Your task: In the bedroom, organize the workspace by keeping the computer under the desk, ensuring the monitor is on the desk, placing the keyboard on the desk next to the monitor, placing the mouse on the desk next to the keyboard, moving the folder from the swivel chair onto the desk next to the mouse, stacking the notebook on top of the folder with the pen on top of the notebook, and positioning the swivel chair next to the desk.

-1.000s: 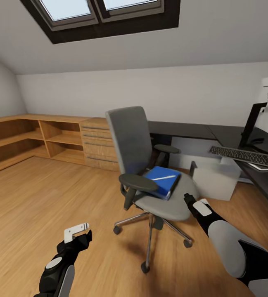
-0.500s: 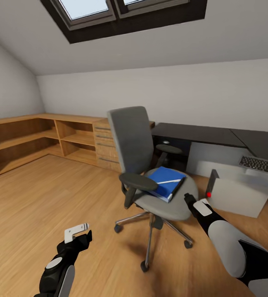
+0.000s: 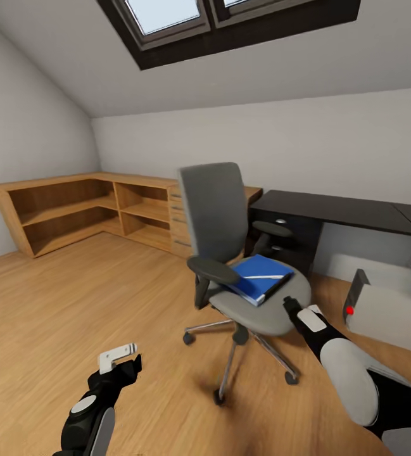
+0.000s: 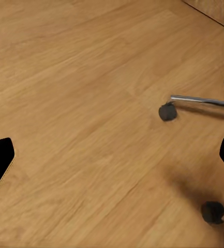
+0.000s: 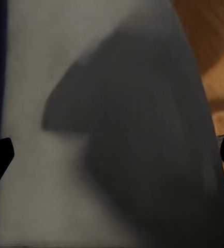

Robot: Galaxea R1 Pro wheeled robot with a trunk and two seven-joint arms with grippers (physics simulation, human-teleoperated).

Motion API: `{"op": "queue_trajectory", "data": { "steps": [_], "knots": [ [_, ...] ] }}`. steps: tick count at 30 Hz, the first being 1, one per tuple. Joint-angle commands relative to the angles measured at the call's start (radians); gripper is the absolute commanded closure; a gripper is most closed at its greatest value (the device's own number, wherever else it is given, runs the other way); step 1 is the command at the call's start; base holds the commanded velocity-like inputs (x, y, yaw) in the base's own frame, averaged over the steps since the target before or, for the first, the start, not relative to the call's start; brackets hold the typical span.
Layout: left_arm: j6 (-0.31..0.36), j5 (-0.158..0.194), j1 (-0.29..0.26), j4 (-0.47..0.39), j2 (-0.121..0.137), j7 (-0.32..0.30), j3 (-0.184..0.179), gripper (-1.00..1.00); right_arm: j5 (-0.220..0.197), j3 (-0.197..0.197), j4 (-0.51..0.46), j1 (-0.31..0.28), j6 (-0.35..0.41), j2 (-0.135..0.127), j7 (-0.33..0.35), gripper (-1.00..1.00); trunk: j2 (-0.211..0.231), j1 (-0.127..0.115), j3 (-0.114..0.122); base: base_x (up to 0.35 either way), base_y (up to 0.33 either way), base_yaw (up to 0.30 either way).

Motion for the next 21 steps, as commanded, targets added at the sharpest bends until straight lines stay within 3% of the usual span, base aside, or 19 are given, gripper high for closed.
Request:
{"op": "queue_trajectory", "data": {
  "steps": [1,6,13,21],
  "knots": [
    [0.003,0.01,-0.001,0.0,-0.001,0.007,0.0,-1.0,-0.03,0.013,0.0,0.001,0.002,0.009,0.004,-1.0,0.0,0.0,-0.001,0.0,0.0,0.256],
    [0.003,0.01,-0.001,0.002,-0.001,0.007,0.0,-1.0,-0.03,0.013,0.0,0.001,0.002,0.008,0.014,-1.0,0.0,0.0,-0.001,0.0,0.0,0.216],
    [0.003,0.009,-0.001,0.003,0.0,0.008,0.0,-1.0,-0.03,0.013,0.0,0.0,0.002,0.006,0.015,-1.0,0.0,0.0,-0.001,0.0,0.0,0.027],
    [0.003,0.009,-0.001,0.002,0.0,0.008,0.0,-1.0,-0.03,0.013,0.0,0.0,0.002,0.005,0.015,-1.0,0.0,0.0,-0.001,0.0,0.0,-0.157]
  ]
}}
